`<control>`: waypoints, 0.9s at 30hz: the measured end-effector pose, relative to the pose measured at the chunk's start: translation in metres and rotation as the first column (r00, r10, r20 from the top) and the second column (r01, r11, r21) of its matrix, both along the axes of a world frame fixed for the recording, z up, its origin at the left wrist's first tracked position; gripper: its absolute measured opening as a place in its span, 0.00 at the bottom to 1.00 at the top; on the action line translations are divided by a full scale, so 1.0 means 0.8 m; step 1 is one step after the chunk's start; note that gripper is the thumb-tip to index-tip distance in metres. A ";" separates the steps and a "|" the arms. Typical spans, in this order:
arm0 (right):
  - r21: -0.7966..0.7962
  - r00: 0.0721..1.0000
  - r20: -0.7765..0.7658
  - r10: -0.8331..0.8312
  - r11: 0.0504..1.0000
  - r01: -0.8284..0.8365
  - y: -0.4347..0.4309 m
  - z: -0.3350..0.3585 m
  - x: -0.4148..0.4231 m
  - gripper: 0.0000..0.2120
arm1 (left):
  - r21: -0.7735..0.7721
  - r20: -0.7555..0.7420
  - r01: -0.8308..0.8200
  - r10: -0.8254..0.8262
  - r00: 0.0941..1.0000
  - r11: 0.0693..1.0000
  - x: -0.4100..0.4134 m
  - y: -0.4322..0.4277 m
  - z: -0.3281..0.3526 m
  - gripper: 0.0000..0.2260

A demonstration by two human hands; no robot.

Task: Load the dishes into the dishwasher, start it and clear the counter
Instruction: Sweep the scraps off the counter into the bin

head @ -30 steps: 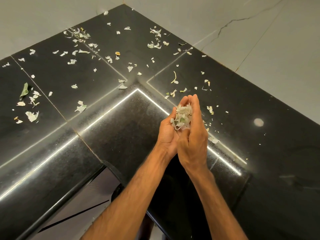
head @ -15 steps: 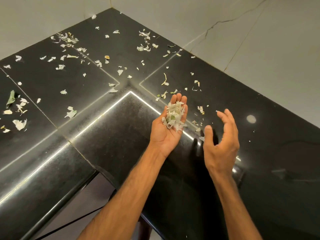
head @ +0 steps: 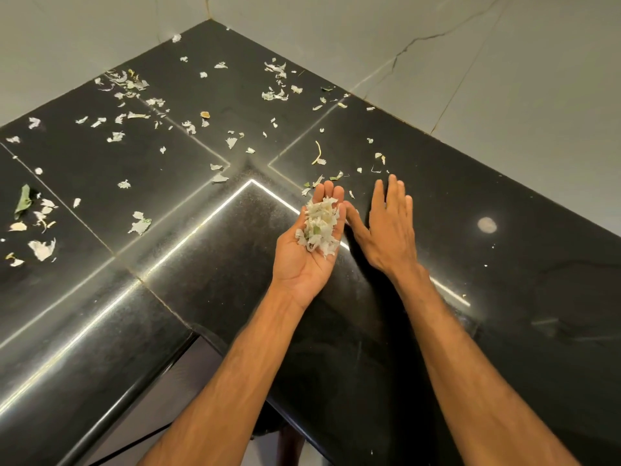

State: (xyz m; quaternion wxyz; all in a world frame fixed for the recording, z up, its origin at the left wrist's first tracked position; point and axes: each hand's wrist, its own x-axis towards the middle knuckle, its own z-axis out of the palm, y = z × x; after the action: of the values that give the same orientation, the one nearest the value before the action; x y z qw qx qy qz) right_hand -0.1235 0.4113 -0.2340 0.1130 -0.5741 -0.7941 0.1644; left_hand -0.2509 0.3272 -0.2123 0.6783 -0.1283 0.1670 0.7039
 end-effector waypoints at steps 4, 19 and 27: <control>0.115 0.973 -0.190 0.130 0.987 -0.110 -0.045 -0.003 0.007 0.31 | -0.019 0.031 -0.008 0.008 0.999 1.000 -0.008 -0.008 -0.001 0.17; 0.180 0.905 -0.423 -0.035 0.976 0.122 0.005 0.032 0.045 0.13 | -0.017 0.012 0.011 -0.011 1.000 1.000 -0.014 -0.027 0.007 0.15; 0.064 0.927 -0.311 0.212 0.977 -0.203 -0.069 0.015 0.049 0.20 | 0.006 0.032 0.030 -0.030 0.999 1.000 -0.009 -0.027 0.009 0.17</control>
State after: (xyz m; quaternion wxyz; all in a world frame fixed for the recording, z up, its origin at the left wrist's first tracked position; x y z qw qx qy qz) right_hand -0.0841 0.3560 -0.2218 0.2292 -0.4514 -0.8244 0.2530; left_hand -0.2581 0.3057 -0.2053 0.6919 -0.1351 0.1559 0.6919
